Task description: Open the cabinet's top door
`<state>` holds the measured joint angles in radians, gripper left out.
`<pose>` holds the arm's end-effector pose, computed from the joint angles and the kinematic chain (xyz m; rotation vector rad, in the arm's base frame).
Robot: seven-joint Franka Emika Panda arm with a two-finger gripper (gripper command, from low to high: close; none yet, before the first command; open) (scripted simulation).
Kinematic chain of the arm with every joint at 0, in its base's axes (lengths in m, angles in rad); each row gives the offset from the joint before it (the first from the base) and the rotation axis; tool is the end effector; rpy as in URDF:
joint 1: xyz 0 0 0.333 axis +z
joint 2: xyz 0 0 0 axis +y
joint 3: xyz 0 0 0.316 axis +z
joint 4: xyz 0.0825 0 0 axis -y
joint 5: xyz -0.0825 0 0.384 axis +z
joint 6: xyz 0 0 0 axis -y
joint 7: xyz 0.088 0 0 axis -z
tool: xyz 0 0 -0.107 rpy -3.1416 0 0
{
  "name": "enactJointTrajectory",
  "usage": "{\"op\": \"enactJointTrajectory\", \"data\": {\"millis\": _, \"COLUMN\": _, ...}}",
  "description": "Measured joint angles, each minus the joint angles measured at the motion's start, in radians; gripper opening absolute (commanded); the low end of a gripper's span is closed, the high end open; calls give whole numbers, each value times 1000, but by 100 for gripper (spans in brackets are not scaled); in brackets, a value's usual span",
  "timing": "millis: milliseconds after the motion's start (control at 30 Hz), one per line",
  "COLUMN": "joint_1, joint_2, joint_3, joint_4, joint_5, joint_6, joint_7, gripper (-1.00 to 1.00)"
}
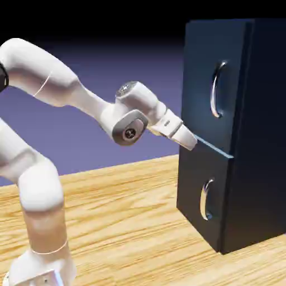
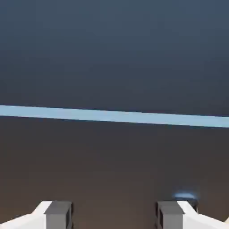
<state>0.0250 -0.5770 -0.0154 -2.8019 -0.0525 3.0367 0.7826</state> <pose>0.3898 0.0076 0.4648 -2.4759 0.9380 -1.0591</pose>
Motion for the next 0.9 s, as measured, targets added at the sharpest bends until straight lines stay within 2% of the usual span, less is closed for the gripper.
{"op": "enactJointTrajectory", "data": {"millis": 900, "joint_1": 290, "joint_2": -156, "joint_3": -345, "joint_4": 181, "joint_5": -1174, "joint_6": -6, "joint_7": 931, "gripper": 0}}
